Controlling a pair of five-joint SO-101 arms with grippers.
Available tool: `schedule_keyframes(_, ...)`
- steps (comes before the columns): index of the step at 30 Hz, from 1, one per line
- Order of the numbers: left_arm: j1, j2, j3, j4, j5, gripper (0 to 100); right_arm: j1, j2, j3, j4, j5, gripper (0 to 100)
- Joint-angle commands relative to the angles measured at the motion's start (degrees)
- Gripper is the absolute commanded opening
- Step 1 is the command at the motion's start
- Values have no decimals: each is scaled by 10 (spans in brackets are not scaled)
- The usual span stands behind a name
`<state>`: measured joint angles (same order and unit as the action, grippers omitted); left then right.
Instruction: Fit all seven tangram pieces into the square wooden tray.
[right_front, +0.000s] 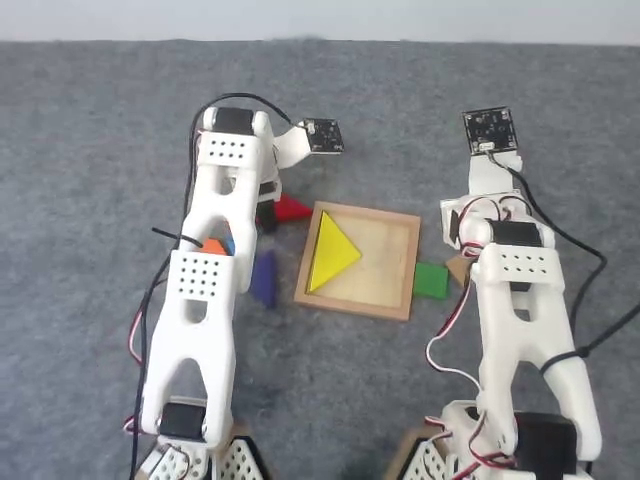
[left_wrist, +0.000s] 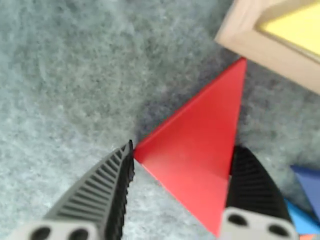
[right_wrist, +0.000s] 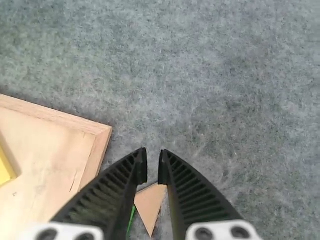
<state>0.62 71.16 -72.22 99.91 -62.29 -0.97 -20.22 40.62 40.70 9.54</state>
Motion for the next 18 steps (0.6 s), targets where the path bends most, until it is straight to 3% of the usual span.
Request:
schedule_keyframes(1,18,-94,63,9,25,228,5,-23,-5,-9,5,61)
schedule_keyframes(7,26,-283,265,8,109,227,5,-23,-5,-9,4,61)
schedule_keyframes(12,52,-426,409,5,251,227,5,-23,-5,-8,4,61)
schedule_keyframes(15,64,-479,458,5,360,227,6,-23,-5,-7,3,61)
schedule_keyframes(18,82,-496,491,4,529,227,9,-25,-5,-6,2,61)
